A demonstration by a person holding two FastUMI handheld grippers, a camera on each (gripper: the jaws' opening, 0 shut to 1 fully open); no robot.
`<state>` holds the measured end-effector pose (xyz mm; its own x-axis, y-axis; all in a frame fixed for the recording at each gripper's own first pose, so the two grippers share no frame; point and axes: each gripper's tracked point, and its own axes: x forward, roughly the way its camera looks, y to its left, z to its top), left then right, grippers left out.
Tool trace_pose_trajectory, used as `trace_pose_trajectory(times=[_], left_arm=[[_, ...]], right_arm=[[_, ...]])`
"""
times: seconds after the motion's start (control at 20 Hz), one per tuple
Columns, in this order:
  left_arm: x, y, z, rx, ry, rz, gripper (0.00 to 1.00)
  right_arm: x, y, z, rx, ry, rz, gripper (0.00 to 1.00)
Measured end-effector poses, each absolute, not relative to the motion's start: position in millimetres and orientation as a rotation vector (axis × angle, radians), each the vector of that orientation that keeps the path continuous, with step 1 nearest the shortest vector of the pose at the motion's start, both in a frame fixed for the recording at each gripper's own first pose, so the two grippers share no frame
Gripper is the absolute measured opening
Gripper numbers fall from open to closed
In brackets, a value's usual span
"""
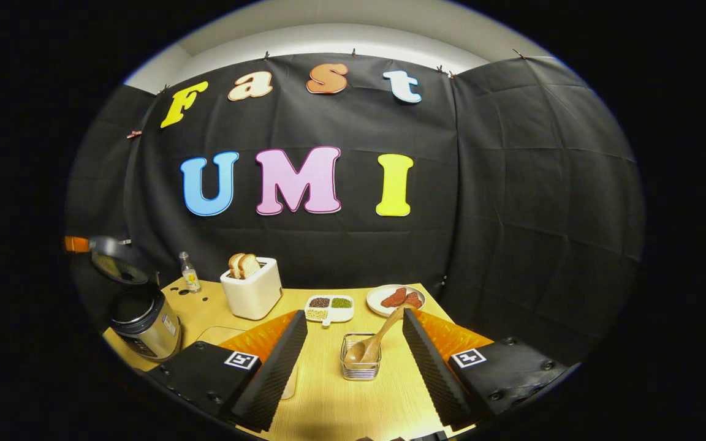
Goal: Close the left gripper, press the button to open the rice cooker; take a wooden spoon from the chopstick holder with the right hand, scoop a spoonful of rice and pour it into the rice cooker, then put the wooden spoon back into the chopstick holder.
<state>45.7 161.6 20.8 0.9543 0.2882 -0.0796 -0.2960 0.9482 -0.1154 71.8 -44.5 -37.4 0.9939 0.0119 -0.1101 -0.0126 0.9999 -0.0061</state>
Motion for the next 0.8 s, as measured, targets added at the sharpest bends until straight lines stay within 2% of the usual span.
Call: trace_pose_trajectory(times=[0.2,0.3,0.4,0.45,0.55,0.7,0.75,0.8], left_arm=[[32.6,143.2,21.2,-0.109,0.038,0.29,0.07],[28.8,132.7,12.2,-0.137,0.05,0.281,0.13],[26.6,126.9,3.0,-0.142,0.065,0.28,0.27],[25.3,122.8,-0.4,-0.143,0.072,0.275,0.4],[22.9,117.6,-3.6,-0.14,0.078,0.267,0.55],[18.6,111.1,-11.5,-0.123,0.088,0.278,0.92],[16.9,107.3,-13.3,-0.117,0.093,0.28,0.97],[17.3,103.9,-15.9,-0.114,0.099,0.281,0.96]], right_arm=[[78.3,-45.1,-42.0,0.01,0.129,0.014,0.98],[81.5,-47.7,-47.6,0.023,0.149,0.009,0.98],[85.1,-51.5,-49.4,0.037,0.158,0.002,0.98],[87.5,-53.1,-52.0,0.041,0.165,0.0,0.98],[92.5,-57.9,-57.9,0.048,0.181,-0.009,0.98],[103.0,-66.2,-67.2,0.065,0.207,-0.021,0.98],[107.6,-69.0,-70.6,0.073,0.217,-0.024,0.98],[112.1,-73.5,-76.5,0.083,0.233,-0.032,0.98]])
